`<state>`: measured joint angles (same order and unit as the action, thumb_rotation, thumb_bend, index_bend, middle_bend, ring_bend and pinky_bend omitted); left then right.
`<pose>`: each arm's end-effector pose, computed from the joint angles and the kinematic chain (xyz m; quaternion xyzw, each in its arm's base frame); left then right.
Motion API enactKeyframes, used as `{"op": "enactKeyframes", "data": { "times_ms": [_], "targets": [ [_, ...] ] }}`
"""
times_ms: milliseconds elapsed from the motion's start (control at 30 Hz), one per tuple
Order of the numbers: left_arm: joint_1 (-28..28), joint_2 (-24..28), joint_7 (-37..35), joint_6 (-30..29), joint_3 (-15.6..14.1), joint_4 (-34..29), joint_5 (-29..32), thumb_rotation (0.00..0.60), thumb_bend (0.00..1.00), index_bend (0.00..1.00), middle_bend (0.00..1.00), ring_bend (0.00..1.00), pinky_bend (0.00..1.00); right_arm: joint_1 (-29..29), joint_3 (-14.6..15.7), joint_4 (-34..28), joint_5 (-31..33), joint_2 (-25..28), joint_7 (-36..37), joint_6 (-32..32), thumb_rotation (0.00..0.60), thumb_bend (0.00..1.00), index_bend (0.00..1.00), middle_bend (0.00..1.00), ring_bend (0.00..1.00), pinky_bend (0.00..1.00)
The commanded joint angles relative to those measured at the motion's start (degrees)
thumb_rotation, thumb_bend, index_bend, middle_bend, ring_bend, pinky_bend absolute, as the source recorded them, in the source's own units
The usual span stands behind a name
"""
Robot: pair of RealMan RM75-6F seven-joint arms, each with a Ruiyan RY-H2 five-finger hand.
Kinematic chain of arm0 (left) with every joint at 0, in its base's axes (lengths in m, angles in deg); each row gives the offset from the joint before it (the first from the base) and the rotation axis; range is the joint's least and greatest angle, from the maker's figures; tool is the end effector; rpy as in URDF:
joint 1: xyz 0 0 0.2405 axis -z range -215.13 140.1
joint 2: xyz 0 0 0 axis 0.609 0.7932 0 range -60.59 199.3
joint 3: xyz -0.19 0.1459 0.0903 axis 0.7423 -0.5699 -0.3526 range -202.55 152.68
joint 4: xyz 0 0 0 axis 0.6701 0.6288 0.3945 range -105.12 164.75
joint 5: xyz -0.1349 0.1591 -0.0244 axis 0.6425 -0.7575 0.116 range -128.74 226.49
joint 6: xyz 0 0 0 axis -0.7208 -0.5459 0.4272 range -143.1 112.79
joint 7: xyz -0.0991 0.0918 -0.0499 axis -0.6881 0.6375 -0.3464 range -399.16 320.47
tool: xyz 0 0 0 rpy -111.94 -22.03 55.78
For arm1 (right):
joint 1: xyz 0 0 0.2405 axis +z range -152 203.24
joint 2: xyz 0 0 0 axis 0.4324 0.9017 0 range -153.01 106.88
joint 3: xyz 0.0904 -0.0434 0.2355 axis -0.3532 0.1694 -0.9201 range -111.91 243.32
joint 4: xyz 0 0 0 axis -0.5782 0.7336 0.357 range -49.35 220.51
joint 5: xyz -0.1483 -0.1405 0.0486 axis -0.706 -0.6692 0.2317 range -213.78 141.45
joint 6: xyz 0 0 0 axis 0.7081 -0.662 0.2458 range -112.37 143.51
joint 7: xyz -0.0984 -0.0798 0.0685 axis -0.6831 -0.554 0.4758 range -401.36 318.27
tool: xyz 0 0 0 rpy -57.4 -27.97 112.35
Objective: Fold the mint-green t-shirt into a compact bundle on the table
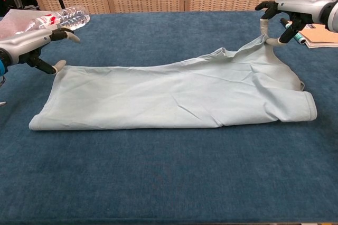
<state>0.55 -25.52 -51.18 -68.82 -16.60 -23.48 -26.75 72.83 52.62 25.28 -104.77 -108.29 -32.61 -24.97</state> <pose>-0.2558 0.3820 0.0015 -0.6736 -0.4324 -0.3844 0.4599 -0.2081 -0.4366 0.0441 0.6907 -0.4402 0.3611 0.4458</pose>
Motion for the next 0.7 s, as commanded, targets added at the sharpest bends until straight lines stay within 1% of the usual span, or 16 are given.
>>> {"op": "enactKeyframes", "data": {
  "times_ms": [33, 267, 400, 433, 467, 533, 567, 600, 633, 700],
  "targets": [
    [-0.3, 0.3, -0.8, -0.6, 0.0, -0.2, -0.5, 0.600, 0.52, 0.00, 0.00, 0.00, 0.00, 0.0, 0.0, 0.3, 0.0, -0.1, 0.2, 0.1, 0.600, 0.65, 0.67, 0.01, 0.00, 0.00],
    [-1.1, 3.0, -1.4, -3.9, 0.4, -4.1, -1.8, 0.600, 0.52, 0.00, 0.00, 0.00, 0.00, -0.1, 0.1, 1.6, 0.4, -0.5, 0.1, 0.6, 0.600, 0.65, 0.67, 0.01, 0.00, 0.00],
    [-2.0, 6.5, -0.2, -7.3, 1.2, -9.5, -2.8, 0.600, 0.52, 0.00, 0.00, 0.00, 0.00, 0.0, 0.4, 4.0, 1.4, -1.5, -0.9, 1.5, 0.600, 0.65, 0.67, 0.01, 0.00, 0.00],
    [-2.2, 7.2, 0.4, -7.7, 1.2, -10.7, -2.8, 0.600, 0.52, 0.00, 0.00, 0.00, 0.00, 0.0, 0.4, 4.6, 1.7, -1.9, -1.3, 1.6, 0.600, 0.64, 0.66, 0.01, 0.00, 0.00],
    [-2.3, 7.8, 0.9, -8.0, 1.2, -11.8, -2.8, 0.600, 0.52, 0.00, 0.00, 0.00, 0.00, 0.0, 0.4, 5.2, 2.0, -2.1, -1.8, 1.7, 0.600, 0.62, 0.62, 0.01, 0.00, 0.00],
    [-2.6, 8.8, 1.7, -8.4, 1.3, -13.6, -2.9, 0.600, 0.52, 0.00, 0.00, 0.00, 0.00, 0.0, 0.7, 5.9, 2.6, -2.4, -3.3, 2.2, 0.600, 0.44, 0.41, 0.00, 0.00, 0.00],
    [-2.7, 9.3, 2.3, -8.7, 1.3, -14.5, -2.9, 0.600, 0.52, 0.00, 0.00, 0.00, 0.00, 0.0, 1.0, 6.4, 3.1, -2.5, -4.8, 2.5, 0.600, 0.25, 0.23, 0.00, 0.00, 0.00],
    [-2.8, 9.7, 2.9, -8.9, 1.3, -15.3, -2.9, 0.600, 0.52, 0.00, 0.00, 0.00, 0.00, -0.1, 0.9, 6.6, 4.0, -2.8, -6.1, 2.1, 0.600, 0.10, 0.08, 0.00, 0.00, 0.00],
    [-2.9, 10.0, 3.2, -8.9, 1.2, -15.8, -2.8, 0.600, 0.52, 0.00, 0.00, 0.00, 0.00, -0.3, 0.5, 6.5, 4.6, -3.1, -6.7, 1.4, 0.600, 0.01, 0.00, 0.00, 0.00, 0.00],
    [-2.9, 10.3, 3.6, -8.8, 1.2, -16.6, -2.7, 0.600, 0.52, 0.00, 0.00, 0.00, 0.00, -0.6, 0.1, 6.4, 5.0, -3.5, -7.4, 0.0, 0.600, 0.00, 0.00, 0.00, 0.00, 0.00]
  ]
}}
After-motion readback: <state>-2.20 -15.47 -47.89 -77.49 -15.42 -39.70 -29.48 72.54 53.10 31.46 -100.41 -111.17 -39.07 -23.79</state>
